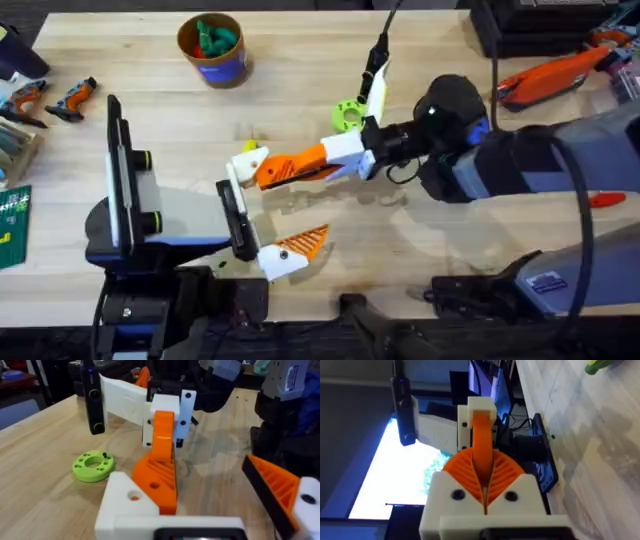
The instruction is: Pick up the gripper from the table and insert it into the empty holder that is missing its gripper. Then pick up a screw, insert it into the mounting hole, and use the screwdriver to tighten it. Finally, clean up the table by picking up the vegetable and placing it into the bucket.
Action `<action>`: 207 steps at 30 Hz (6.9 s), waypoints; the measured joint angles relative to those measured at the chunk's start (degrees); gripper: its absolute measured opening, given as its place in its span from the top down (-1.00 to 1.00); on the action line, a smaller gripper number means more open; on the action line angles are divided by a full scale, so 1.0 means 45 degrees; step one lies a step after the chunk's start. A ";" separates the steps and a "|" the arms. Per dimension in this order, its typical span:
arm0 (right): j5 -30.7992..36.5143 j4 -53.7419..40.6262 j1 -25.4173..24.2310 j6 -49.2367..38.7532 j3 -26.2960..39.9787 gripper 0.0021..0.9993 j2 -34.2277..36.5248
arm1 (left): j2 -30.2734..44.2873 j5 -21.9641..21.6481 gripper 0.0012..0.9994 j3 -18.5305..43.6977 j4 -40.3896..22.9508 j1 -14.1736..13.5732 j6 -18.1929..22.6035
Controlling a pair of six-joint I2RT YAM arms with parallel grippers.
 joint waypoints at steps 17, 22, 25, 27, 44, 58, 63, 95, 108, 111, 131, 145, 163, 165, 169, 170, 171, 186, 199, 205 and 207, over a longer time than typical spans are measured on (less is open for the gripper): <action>0.0427 -0.0204 0.0196 0.0000 0.0292 0.98 0.0063 | 0.0000 0.0000 -0.97 0.0000 0.0000 0.0000 -0.0043; 0.0437 -0.0187 0.0241 0.0000 0.0539 0.98 0.0362 | 0.0000 -0.0005 -0.97 0.0000 0.0000 0.0000 -0.0053; 0.0437 -0.0173 0.0303 0.0005 0.0727 0.98 0.0546 | 0.0000 -0.0005 -0.97 0.0000 -0.0005 0.0000 -0.0057; 0.0427 -0.0163 0.0335 0.0005 0.0849 0.98 0.0660 | 0.0000 -0.0053 -0.97 0.0000 0.0000 0.0000 -0.0065; 0.0427 -0.0293 0.0541 0.0053 0.1242 0.98 0.0813 | 0.0000 -0.0092 -0.97 0.0000 0.0015 0.0000 -0.0048; 0.0457 -0.0770 0.0624 0.0052 0.1437 0.98 0.0828 | 0.0000 -0.0130 -0.97 0.0000 0.0019 0.0005 -0.0057; 0.0469 -0.0799 0.0628 0.0086 0.1437 0.73 0.0824 | 0.0000 -0.0141 -0.97 0.0000 0.0023 0.0005 -0.0049; 0.5966 -2.6699 -0.2426 -1.3296 0.8236 -0.60 -0.5244 | 0.0000 0.0000 -0.97 0.0000 0.0000 -0.0015 0.0001; 1.3053 -3.1551 -0.2013 -1.6366 1.2669 -0.60 -0.3181 | -0.0004 0.0005 -0.97 0.0000 0.0000 -0.0015 0.0001; 1.4200 -3.1724 -0.1436 -1.6499 1.3274 -0.60 -0.2418 | 0.0000 0.0005 -0.97 0.0000 0.0000 -0.0015 0.0001; 1.6723 -2.9455 -0.0401 -1.6738 1.3706 -0.40 0.1572 | -0.0005 0.0005 -0.97 0.0000 0.0000 -0.0015 0.0001; 1.6757 -2.8629 -0.0270 -1.6968 1.3711 -0.20 0.2964 | 0.0000 0.0005 -0.97 0.0000 -0.0005 -0.0015 0.0001; 1.6757 -2.8334 -0.0270 -1.6976 1.3711 0.21 0.3650 | 0.0000 0.0005 -0.97 0.0000 0.0000 -0.0015 0.0001; 1.6757 -2.8332 -0.0270 -1.6976 1.3711 0.24 0.3650 | 0.0000 0.0005 -0.97 0.0000 -0.0002 -0.0015 0.0001; 1.6757 -2.8307 -0.0270 -1.6976 1.3711 0.32 0.3651 | 0.0000 0.0005 -0.97 0.0000 0.0000 -0.0015 0.0002; 1.6757 -2.8285 -0.0270 -1.6976 1.3711 0.36 0.3650 | 0.0000 0.0005 -0.97 0.0000 -0.0004 -0.0015 0.0001; 1.6757 -2.8257 -0.0270 -1.6976 1.3711 0.38 0.3653 | -0.0005 0.0005 -0.97 0.0000 0.0000 -0.0015 0.0001; 1.6752 -2.8198 -0.0241 -1.6975 1.3711 0.96 0.3650 | -0.0005 0.0005 -0.97 0.0000 0.0000 -0.0015 0.0001; 1.6757 -2.8218 -0.0212 -1.6976 1.3711 0.99 0.3650 | 0.0000 0.0005 -0.97 0.0000 0.0000 -0.0015 0.0001; 1.6757 -2.9080 -0.0212 -1.6976 1.4328 0.99 0.3650 | 0.0000 0.0005 -0.97 0.0000 0.0000 -0.0015 0.0001; 1.6757 -2.9789 -0.0212 -1.6976 1.4969 0.99 0.3626 | 0.0000 0.0005 -0.97 0.0000 0.0000 -0.0015 0.0001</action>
